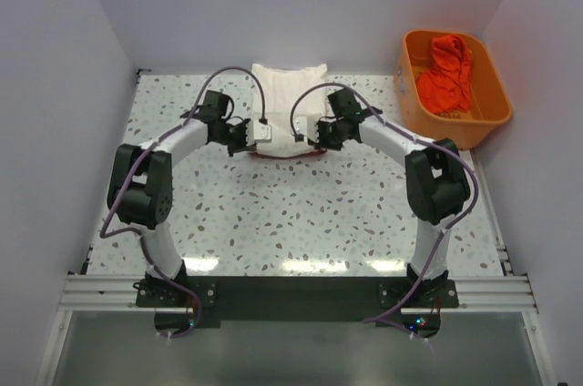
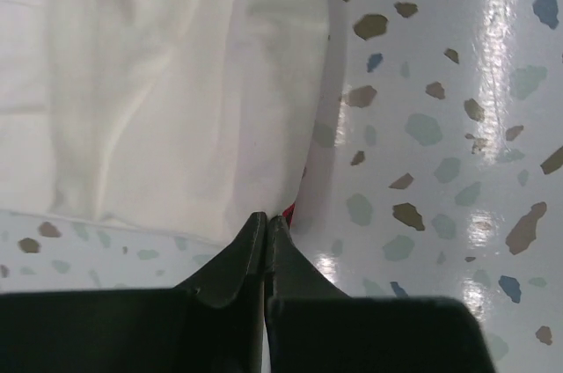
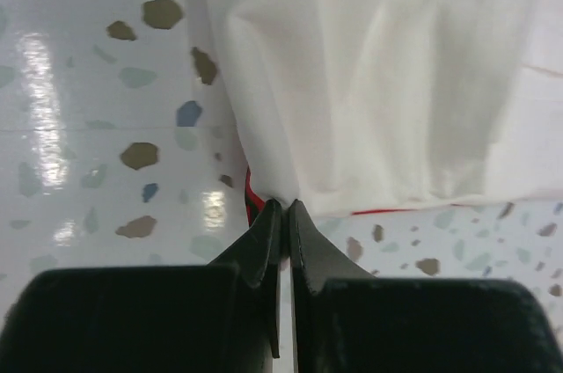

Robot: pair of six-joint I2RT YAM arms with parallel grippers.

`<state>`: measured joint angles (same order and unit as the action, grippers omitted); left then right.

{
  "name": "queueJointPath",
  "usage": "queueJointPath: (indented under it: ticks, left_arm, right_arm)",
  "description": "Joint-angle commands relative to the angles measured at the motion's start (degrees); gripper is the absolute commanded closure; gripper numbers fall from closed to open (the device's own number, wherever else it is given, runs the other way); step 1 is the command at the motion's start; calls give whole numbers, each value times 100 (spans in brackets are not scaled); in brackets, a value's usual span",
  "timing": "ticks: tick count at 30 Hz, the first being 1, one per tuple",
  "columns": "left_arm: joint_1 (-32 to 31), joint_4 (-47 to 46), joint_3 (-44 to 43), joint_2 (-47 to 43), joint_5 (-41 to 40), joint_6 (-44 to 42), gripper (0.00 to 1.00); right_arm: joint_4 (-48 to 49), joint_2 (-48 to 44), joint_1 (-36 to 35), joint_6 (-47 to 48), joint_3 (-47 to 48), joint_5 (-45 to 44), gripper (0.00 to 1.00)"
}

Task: Fold and stack the t-shirts
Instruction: Fold the tshirt

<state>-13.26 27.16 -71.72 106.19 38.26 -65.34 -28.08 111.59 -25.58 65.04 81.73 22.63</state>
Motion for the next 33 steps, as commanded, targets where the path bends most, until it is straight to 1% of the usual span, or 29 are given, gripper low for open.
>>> queueJointPath:
  ticks: [1, 6, 10, 12, 14, 15, 17, 18, 19, 20, 21, 22, 24, 25, 27, 28, 30, 33]
  left_arm:
    - [86, 166, -728, -424, 349, 408, 100]
    - [86, 272, -896, -538, 349, 321, 100]
    - [8, 824, -739, -757, 401, 5, 100]
    - [-54, 1001, -344, -976, 472, -145, 100]
    - [-186, 1203, 25, -1451, 489, -312, 100]
    - [-230, 1317, 392, -1635, 524, -391, 100]
    - [-396, 1975, 885, -2215, 673, -820, 100]
    - [-467, 2221, 1053, -2652, 709, -988, 100]
    - [-633, 2667, 1194, -2891, 735, -1163, 100]
    - [-721, 2898, 1344, -3120, 866, -1217, 100]
    - [-774, 3127, 1354, -3514, 946, -1253, 100]
    - [-862, 3477, 1345, -3692, 1051, -1218, 100]
    - [-880, 3647, 1126, -3973, 1236, -982, 100]
    - [-880, 3795, 1004, -3966, 1263, -798, 100]
    - [-880, 3963, 573, -3765, 1368, -630, 100]
    - [-872, 3981, 424, -3659, 1394, -351, 100]
    - [-863, 4034, 81, -3353, 1369, -339, 100]
    - [-828, 3692, -157, -2966, 1263, -111, 100]
  right_arm:
    - [-128, -524, 281, -193, 650, 250, 100]
    - [-409, -498, 466, 105, 1019, 400, 100]
    - [-733, -743, 493, 211, 863, 601, 100]
    - [-804, -1155, 476, 246, 477, 715, 100]
    - [-1076, -1489, 440, 378, 117, 847, 100]
    - [-1190, -1900, 371, 483, -277, 883, 100]
    - [-1682, -2376, 335, 667, -866, 1145, 100]
    - [-1927, -2857, 256, 747, -1052, 1225, 100]
    - [-2356, -3158, 203, 791, -1220, 1304, 100]
    - [-2569, -3431, 151, 791, -1421, 1401, 100]
    - [-2780, -3677, 107, 704, -1449, 1663, 100]
    - [-3165, -4115, 54, 616, -1441, 1744, 100]
    - [-3466, -4347, 18, 361, -1213, 1893, 100]
    - [-3746, -4339, 18, 361, -1117, 1894, 100]
    - [-3924, -4181, 27, 317, -783, 1859, 100]
    - [-4047, -4076, 36, 343, -686, 1728, 100]
    - [-4092, -3698, 149, 457, -440, 1718, 100]
    - [-4153, -3215, 334, 650, -229, 1789, 100]
